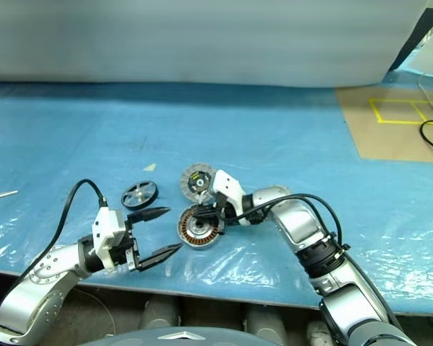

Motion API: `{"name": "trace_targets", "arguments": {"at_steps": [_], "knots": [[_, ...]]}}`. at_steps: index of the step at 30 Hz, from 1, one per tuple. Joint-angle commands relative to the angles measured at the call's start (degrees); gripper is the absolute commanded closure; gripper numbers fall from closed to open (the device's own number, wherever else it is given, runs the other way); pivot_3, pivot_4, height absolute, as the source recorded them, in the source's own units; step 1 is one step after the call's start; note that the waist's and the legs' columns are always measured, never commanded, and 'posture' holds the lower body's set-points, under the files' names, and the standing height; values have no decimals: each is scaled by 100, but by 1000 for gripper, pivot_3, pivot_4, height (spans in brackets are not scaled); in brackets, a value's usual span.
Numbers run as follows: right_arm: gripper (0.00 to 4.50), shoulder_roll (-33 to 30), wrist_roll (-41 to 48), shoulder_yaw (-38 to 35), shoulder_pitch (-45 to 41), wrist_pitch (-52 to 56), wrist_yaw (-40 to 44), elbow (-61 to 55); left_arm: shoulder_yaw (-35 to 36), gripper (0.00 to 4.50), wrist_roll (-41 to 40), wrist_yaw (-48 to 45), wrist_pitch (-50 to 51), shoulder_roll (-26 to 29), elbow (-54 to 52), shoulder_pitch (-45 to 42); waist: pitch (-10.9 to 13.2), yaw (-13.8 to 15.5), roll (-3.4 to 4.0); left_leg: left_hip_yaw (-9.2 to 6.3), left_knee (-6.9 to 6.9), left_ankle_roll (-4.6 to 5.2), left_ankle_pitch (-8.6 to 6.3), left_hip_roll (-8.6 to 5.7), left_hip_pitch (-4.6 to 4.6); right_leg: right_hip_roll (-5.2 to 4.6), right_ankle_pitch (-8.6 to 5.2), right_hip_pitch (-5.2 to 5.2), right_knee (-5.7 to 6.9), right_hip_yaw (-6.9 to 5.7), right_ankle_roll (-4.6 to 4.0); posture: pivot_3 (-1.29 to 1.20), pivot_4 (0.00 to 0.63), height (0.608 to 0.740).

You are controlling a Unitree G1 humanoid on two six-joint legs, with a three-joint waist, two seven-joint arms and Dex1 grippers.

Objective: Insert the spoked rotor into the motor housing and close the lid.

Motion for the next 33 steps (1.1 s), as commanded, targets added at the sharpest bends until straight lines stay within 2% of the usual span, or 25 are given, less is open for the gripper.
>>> {"name": "trace_targets", "arguments": {"at_steps": [1,10,20,24,28,30,33], "knots": [[4482,-124,-33,171,135,-131,93,-287,30,0,-28,-39,-75,8,-73,-26,0,1,0,0,-3,-2,-1,0,1,0,0,0,-1,-1,1,0,150,740],[4482,-112,-566,537,203,-620,-160,125,81,0,-74,-23,-5,54,-171,30,1,-48,0,2,1,-4,-3,1,10,-1,-11,5,-3,1,-16,0,150,740],[4482,-446,-1236,914,336,-1351,-234,424,66,0,-79,-8,9,46,-196,50,-1,-94,-1,2,6,-2,-4,-1,22,-4,-11,25,-3,3,-16,0,150,740],[4482,-442,-1372,985,339,-1183,-317,642,45,0,-66,0,9,34,-182,22,-2,-98,1,2,4,12,-11,0,26,-4,-12,45,-3,3,-16,0,150,740],[4482,-424,-1378,1085,334,-558,-367,768,27,0,-62,11,18,29,-196,16,-7,-100,6,2,1,16,-14,-1,64,-5,-14,82,-5,6,-14,0,150,740],[4482,-412,-1029,988,394,-41,-223,492,22,0,-65,19,28,29,-218,25,-17,-94,12,2,-5,19,-16,-4,94,-5,-38,104,-5,12,27,0,150,740],[4482,-261,-68,443,421,845,-27,-66,11,0,-71,23,33,26,-253,67,-25,-46,19,1,-7,20,-16,-9,102,-11,-40,107,-5,16,30,0,150,740]]}}
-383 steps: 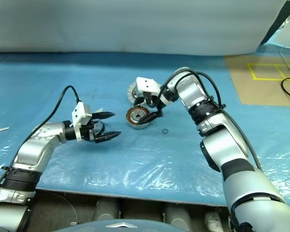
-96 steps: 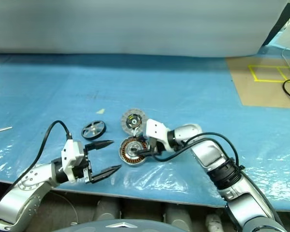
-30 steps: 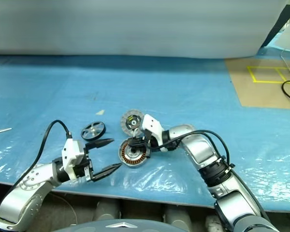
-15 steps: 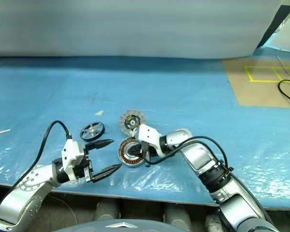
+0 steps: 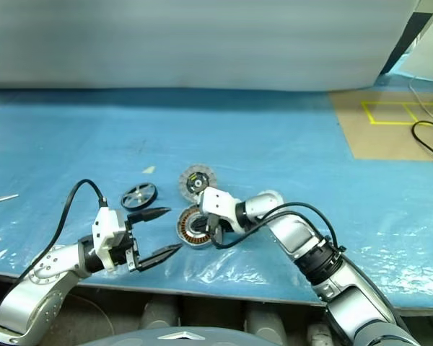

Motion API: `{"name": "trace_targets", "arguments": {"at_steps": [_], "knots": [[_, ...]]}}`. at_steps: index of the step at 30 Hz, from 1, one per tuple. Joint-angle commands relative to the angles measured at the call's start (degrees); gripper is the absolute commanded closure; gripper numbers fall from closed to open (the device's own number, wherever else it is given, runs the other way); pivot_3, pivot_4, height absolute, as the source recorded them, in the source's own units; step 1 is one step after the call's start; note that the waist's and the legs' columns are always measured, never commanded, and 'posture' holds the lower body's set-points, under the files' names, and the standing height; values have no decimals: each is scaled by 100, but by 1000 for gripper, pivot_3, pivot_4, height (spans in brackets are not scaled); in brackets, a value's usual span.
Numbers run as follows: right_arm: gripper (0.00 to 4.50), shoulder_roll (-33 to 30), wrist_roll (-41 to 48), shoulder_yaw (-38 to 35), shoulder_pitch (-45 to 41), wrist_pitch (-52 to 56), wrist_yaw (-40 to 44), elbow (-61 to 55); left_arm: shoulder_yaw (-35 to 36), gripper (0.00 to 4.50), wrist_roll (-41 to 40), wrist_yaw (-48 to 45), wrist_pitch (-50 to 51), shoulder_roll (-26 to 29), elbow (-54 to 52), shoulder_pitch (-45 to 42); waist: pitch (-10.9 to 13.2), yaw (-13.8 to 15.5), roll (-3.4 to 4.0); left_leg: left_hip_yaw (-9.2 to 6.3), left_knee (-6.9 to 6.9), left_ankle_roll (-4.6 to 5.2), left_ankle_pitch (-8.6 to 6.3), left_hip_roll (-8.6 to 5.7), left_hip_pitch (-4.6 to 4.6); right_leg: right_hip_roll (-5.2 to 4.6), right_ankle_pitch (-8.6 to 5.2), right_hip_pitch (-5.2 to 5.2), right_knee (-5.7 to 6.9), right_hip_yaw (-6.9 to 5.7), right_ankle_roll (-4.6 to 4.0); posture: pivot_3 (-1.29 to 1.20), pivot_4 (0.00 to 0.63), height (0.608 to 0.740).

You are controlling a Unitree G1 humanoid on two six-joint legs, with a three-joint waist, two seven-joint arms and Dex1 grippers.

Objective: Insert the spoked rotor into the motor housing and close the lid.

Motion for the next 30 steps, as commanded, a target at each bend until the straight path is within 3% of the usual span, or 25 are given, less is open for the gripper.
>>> {"name": "trace_targets", "arguments": {"at_steps": [1,8,15,22,30], "knots": [[4482,-54,759,-347,248,1235,209,-168,12,0,-58,-1,-14,9,-195,32,-1,36,0,0,1,0,0,0,0,-2,0,-8,-2,0,0,0,150,740],[4482,209,1630,-1265,-48,1701,8,-430,5,0,-63,-42,-47,4,-167,91,-1,5,-2,-1,-7,-23,14,3,-108,14,28,-113,-16,-2,-33,0,150,740],[4482,251,2043,-1546,-125,2055,-205,-855,7,0,-96,33,-19,-26,-346,328,1,-45,-2,-1,-14,-34,8,7,-106,18,26,-117,-14,-6,-36,0,150,740],[4482,-638,1779,-737,360,1738,248,-1406,99,0,-131,-32,-4,140,-519,635,5,-5,2,-1,-15,-33,7,8,-98,16,21,-102,-28,-6,-34,0,150,740],[4482,-568,1323,-273,215,1220,194,-1073,18,0,-149,101,134,123,-656,579,5,-42,2,0,-5,-30,8,7,-91,15,22,-101,-14,-2,-36,0,150,740]]}}
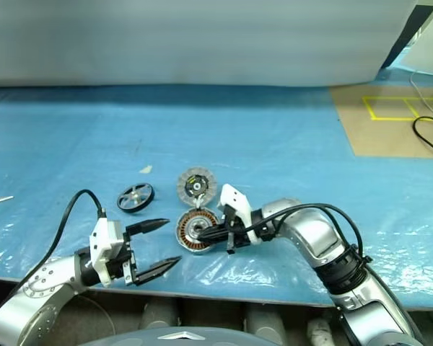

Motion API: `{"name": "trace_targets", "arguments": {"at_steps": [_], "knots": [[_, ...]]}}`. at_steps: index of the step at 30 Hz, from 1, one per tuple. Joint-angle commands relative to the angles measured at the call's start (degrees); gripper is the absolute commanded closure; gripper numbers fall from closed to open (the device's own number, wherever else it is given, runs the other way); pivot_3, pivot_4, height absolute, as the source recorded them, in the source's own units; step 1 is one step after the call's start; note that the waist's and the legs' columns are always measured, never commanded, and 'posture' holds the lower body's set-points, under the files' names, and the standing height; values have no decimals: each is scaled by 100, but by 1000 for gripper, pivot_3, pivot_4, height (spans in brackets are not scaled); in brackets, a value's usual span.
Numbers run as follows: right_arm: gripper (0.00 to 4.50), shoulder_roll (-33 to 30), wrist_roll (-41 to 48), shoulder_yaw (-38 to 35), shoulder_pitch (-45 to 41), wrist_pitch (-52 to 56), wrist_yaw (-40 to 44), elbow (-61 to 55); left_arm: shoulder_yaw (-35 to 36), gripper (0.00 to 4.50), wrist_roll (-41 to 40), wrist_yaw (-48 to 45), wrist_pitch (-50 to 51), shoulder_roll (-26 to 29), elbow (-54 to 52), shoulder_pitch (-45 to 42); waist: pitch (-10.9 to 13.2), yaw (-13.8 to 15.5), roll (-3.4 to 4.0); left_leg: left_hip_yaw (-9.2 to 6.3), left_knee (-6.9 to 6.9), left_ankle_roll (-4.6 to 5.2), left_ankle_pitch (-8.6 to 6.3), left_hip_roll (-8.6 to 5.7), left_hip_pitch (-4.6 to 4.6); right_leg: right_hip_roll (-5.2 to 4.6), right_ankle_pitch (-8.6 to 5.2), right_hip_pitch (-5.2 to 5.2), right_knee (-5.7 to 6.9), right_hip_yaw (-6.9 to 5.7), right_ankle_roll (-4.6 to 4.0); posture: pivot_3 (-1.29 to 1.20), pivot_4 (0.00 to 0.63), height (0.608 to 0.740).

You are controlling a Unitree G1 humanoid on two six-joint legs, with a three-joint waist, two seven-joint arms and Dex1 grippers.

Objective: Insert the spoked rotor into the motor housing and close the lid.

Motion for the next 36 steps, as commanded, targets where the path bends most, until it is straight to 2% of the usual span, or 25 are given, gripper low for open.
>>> {"name": "trace_targets", "arguments": {"at_steps": [1,14,23,29,36], "knots": [[4482,-71,-255,298,-27,-315,54,-10,12,0,-59,49,28,17,-299,61,0,1,0,0,0,0,0,0,-2,0,0,-1,-2,0,0,0,150,740],[4482,175,-867,526,-49,-795,-415,517,24,0,-52,114,81,0,-318,36,0,-5,0,0,-1,1,-1,1,9,1,0,7,4,1,0,0,150,740],[4482,340,-944,302,-200,-977,-669,771,21,0,-44,53,23,-19,-189,-40,-1,-1,-1,1,7,2,-1,-1,13,-1,1,12,11,3,-2,0,150,740],[4482,164,-509,214,-110,-741,-228,414,18,0,-20,-22,-38,-25,-47,-125,-1,3,-1,0,5,1,0,-2,0,-1,1,4,2,2,-2,0,150,740],[4482,617,369,-541,-420,18,-292,380,6,0,9,-62,-78,-19,35,-153,0,-12,0,0,0,0,0,-1,-3,1,1,-5,1,2,-2,0,150,740]]}}
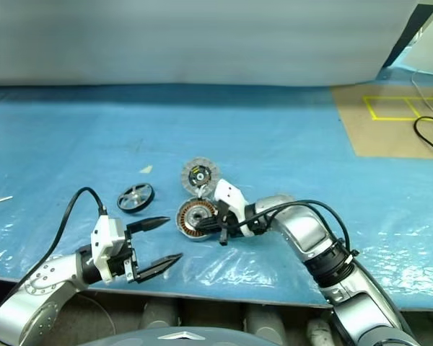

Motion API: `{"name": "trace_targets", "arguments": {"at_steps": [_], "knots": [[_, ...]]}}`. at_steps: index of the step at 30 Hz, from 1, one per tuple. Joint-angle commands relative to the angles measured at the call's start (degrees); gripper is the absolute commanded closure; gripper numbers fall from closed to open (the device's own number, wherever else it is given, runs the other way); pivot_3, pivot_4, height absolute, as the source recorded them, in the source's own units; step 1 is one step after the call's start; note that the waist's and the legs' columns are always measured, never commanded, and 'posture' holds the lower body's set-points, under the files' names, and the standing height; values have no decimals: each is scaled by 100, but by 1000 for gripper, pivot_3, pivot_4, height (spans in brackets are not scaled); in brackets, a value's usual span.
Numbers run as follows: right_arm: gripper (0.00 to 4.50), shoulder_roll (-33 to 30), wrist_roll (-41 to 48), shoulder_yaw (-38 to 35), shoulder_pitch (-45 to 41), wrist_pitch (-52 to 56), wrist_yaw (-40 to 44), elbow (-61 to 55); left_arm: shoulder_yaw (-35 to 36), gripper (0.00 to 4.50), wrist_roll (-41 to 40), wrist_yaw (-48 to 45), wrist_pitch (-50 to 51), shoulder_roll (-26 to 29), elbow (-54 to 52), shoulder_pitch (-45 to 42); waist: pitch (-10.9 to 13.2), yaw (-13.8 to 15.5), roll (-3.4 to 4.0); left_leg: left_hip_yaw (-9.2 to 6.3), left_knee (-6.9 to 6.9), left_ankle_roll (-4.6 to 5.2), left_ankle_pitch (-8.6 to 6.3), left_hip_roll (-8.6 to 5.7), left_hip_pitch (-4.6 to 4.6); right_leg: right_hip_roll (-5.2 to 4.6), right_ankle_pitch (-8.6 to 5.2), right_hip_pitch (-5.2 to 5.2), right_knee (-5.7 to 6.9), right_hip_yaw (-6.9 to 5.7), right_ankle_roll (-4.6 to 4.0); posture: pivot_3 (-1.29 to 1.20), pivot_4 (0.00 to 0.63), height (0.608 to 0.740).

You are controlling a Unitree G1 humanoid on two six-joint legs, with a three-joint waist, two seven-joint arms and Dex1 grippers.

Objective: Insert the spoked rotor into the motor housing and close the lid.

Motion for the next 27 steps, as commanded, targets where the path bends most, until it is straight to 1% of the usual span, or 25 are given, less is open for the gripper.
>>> {"name": "trace_targets", "arguments": {"at_steps": [1,5,7,9,13,17,22,27], "knots": [[4482,243,663,-542,-296,487,-25,-217,5,0,7,-51,-128,-4,-88,-14,0,-4,0,0,0,0,0,0,1,0,0,0,0,1,0,0,150,740],[4482,288,521,-476,-349,384,-143,-232,17,0,-17,-23,-103,-36,-92,-50,0,13,0,0,0,0,0,0,1,0,0,0,1,0,0,0,150,740],[4482,188,11,-89,-265,-25,-270,-109,5,0,-9,-14,-95,-48,-105,-65,0,21,0,0,0,-1,0,0,-2,-1,0,1,-1,-1,0,0,150,740],[4482,147,-288,131,-205,-270,-353,34,-5,0,-1,-14,-94,-57,-103,-86,0,21,0,0,-1,-1,1,-1,-4,-1,0,1,-2,-3,0,0,150,740],[4482,262,-644,201,-178,-538,-621,495,-17,0,19,-15,-93,-79,-65,-205,0,7,0,0,0,-2,1,-1,-3,-1,0,0,-1,-2,0,0,150,740],[4482,163,-800,318,-162,-693,-506,570,-6,0,35,-67,-131,-75,30,-265,0,5,0,0,2,-1,1,-1,2,-1,0,3,2,-1,0,0,150,740],[4482,-182,-1011,629,16,-968,-178,400,12,0,57,-128,-221,-89,164,-340,-1,32,-1,0,2,-1,1,-2,1,-2,0,8,-1,-1,0,0,150,740],[4482,-202,-1686,928,47,-1540,-436,848,-16,0,92,-160,-303,-105,258,-382,-4,10,-3,0,0,-1,1,-2,3,-2,0,14,0,-1,0,0,150,740]]}}
